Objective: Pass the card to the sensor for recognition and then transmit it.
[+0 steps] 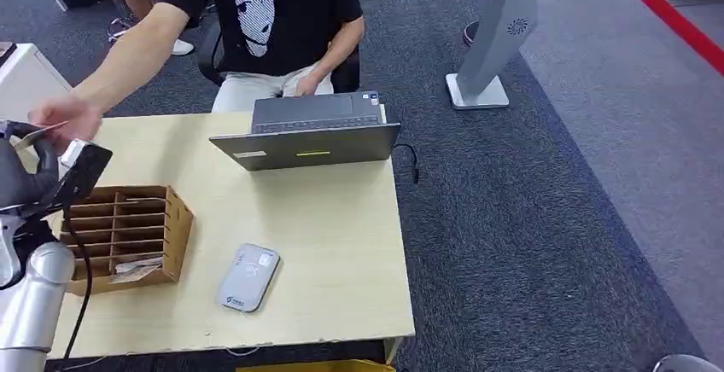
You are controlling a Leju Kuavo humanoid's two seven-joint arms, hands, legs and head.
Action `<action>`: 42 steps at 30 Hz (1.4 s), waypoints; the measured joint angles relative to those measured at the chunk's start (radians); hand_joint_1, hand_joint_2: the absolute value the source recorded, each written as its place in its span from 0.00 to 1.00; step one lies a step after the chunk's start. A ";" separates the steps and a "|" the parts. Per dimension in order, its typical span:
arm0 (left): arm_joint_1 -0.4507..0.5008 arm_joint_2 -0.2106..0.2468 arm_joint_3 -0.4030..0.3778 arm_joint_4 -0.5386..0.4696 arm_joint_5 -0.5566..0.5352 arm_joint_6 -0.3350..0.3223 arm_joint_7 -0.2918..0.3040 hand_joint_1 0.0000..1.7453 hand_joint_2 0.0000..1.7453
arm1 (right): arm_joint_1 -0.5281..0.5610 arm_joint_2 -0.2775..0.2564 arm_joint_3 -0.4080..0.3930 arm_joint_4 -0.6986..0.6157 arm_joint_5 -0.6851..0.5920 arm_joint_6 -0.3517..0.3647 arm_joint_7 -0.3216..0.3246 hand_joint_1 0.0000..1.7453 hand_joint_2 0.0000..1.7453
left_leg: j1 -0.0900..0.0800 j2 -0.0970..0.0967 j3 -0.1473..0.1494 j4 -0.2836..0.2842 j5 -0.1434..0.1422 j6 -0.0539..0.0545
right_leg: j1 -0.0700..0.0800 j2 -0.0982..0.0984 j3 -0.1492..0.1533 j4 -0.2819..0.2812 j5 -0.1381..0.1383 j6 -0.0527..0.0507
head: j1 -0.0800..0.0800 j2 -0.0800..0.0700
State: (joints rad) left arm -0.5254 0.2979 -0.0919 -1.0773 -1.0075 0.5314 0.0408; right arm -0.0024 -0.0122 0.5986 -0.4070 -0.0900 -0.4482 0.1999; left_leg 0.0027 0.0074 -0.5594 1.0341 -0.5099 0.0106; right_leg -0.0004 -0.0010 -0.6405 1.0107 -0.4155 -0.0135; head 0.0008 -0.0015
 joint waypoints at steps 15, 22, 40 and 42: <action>0.018 -0.041 0.013 0.024 0.137 -0.017 -0.075 0.00 1.00 | 0.007 0.000 -0.012 -0.006 0.024 0.000 0.011 0.00 1.00 | 0.000 -0.001 -0.002 0.000 0.000 0.000 | 0.000 0.000 -0.002 0.000 0.000 0.000 | 0.000 0.000; 0.068 -0.064 0.013 -0.101 0.184 -0.010 -0.152 0.00 1.00 | 0.015 0.000 -0.020 -0.023 0.044 0.000 0.030 0.00 1.00 | 0.000 -0.001 -0.003 0.000 0.000 0.000 | 0.000 0.000 -0.002 0.000 0.000 0.000 | 0.000 0.000; 0.334 -0.008 -0.134 -0.601 0.521 -0.532 -0.202 0.00 1.00 | 0.067 -0.006 -0.072 -0.080 0.037 0.000 0.037 0.00 1.00 | 0.000 0.002 -0.003 0.000 -0.001 0.000 | 0.000 0.001 -0.003 -0.001 -0.001 0.000 | 0.000 0.000; 0.383 0.051 -0.148 -0.652 0.526 -0.579 -0.216 0.00 1.00 | 0.075 -0.007 -0.080 -0.083 0.037 0.000 0.025 0.00 1.00 | 0.000 0.005 -0.003 0.000 -0.002 -0.001 | 0.000 0.004 -0.003 0.000 -0.001 0.000 | 0.000 0.000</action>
State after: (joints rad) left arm -0.1426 0.3489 -0.2399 -1.7294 -0.4811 -0.0480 -0.1750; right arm 0.0721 -0.0195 0.5188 -0.4898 -0.0530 -0.4486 0.2247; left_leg 0.0029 0.0119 -0.5621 1.0336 -0.5121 0.0095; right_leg -0.0004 0.0028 -0.6439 1.0103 -0.4164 -0.0134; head 0.0008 -0.0011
